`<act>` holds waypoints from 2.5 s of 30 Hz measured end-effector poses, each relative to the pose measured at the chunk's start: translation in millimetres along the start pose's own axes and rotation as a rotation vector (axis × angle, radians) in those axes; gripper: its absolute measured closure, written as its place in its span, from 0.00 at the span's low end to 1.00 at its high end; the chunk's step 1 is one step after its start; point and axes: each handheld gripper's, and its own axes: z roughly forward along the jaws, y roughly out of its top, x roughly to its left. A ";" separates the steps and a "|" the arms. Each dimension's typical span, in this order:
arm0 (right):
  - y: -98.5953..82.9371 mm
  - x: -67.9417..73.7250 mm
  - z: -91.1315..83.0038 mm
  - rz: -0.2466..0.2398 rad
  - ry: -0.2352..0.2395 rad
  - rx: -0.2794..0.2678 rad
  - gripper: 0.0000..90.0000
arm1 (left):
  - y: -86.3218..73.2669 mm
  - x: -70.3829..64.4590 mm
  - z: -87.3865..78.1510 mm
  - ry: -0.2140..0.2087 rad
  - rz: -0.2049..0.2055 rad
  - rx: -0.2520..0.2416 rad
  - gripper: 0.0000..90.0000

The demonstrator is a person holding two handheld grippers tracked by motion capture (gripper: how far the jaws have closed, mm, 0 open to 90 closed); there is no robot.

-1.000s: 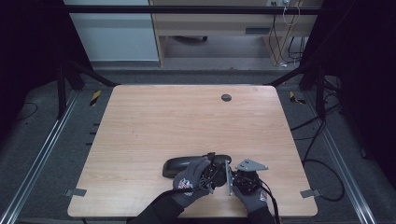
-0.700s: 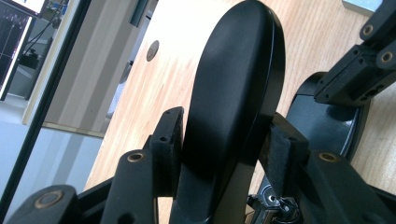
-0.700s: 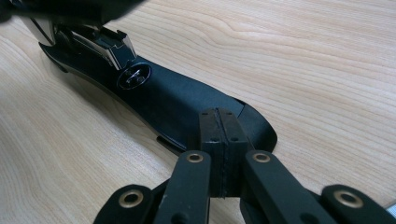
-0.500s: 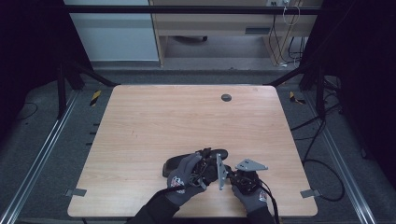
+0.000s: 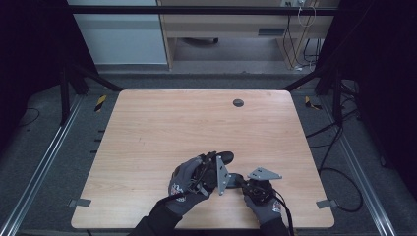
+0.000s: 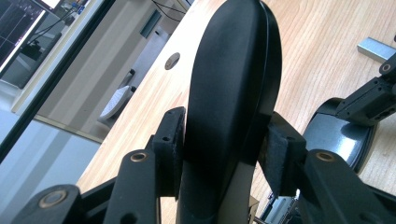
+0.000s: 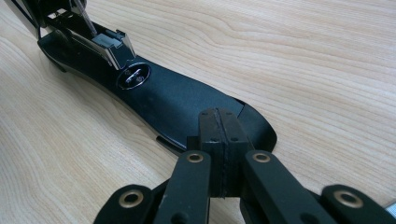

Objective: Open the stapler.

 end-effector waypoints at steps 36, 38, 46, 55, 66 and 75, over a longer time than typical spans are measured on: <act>0.3 -1.5 -0.4 0.008 0.008 0.006 1.00 | -45.9 58.3 -50.9 0.026 -0.319 -0.168 0.64; 0.3 -1.5 -0.4 0.008 0.008 0.006 1.00 | -48.8 60.0 -53.6 0.039 -0.331 -0.171 0.64; 0.2 -1.8 -0.5 0.010 0.008 0.006 1.00 | -62.9 68.9 -62.1 0.044 -0.406 -0.200 0.65; 0.0 -2.5 -0.7 0.011 0.012 0.004 1.00 | -72.4 72.7 -66.9 0.054 -0.455 -0.221 0.65; 0.0 -2.6 -0.6 0.012 0.013 0.003 1.00 | -82.1 77.4 -71.9 0.063 -0.499 -0.228 0.65; -0.3 -3.4 -0.7 0.015 0.018 0.000 1.00 | -90.7 78.0 -76.6 0.087 -0.542 -0.243 0.65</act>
